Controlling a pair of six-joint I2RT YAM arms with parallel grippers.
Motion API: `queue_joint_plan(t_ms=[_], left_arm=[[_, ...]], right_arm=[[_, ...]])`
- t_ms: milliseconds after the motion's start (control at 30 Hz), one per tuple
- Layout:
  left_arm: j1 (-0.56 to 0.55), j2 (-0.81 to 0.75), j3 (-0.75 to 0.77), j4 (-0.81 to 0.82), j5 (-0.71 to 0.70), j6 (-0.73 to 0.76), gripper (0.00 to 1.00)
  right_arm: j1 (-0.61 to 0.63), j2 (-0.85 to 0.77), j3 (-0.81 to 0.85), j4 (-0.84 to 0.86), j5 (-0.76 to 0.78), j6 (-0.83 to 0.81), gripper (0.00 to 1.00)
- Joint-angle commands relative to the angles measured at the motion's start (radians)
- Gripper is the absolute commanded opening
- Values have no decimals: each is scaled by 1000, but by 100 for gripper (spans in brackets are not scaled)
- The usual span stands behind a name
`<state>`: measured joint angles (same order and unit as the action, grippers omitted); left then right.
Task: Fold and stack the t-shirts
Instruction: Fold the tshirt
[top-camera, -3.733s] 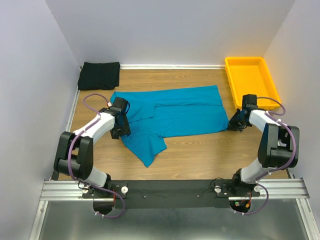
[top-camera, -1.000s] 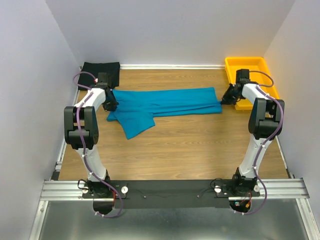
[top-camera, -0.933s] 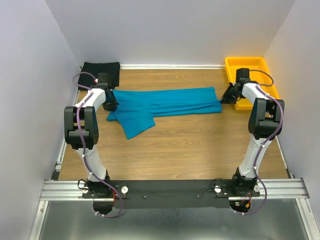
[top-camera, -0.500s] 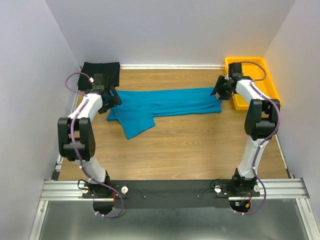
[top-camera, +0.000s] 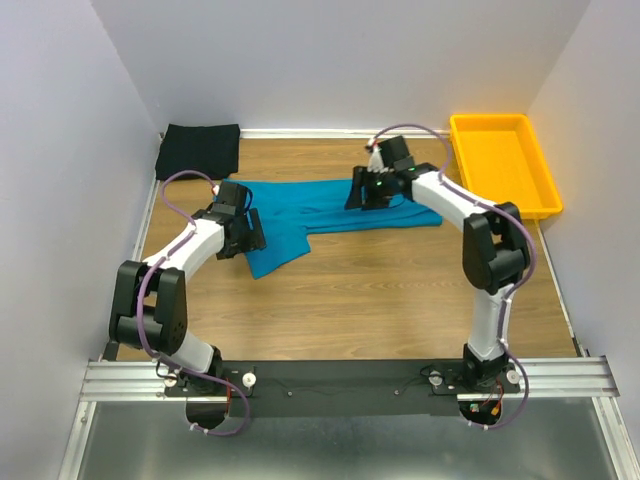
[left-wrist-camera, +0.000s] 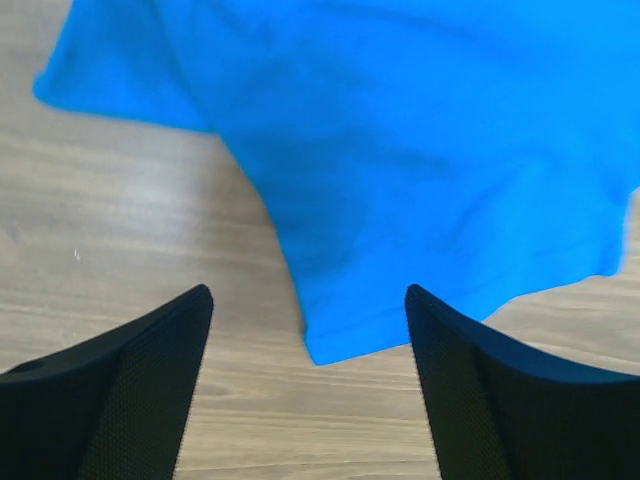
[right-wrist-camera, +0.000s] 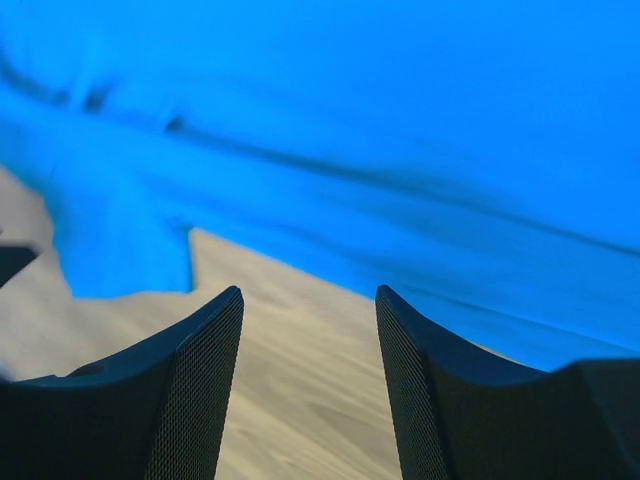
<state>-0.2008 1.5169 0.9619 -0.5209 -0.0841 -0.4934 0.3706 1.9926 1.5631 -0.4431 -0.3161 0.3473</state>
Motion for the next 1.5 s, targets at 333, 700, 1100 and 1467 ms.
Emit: queue_joint_plan(t_ms=[333,700,1100,1467], left_arm=[[-29,49,-78,50,78,53,63],[-38,111,-89,44,136,92,44],[-38,124,-20,36,129,99,0],[9,115,159,82,18,73,0]], right_arm=[[208,222,-12,138,-210,90,51],[271,282,0,144,-261,121,43],[271,310,43,141,-252,107,5],[254,301,189,142,-143,122,1]])
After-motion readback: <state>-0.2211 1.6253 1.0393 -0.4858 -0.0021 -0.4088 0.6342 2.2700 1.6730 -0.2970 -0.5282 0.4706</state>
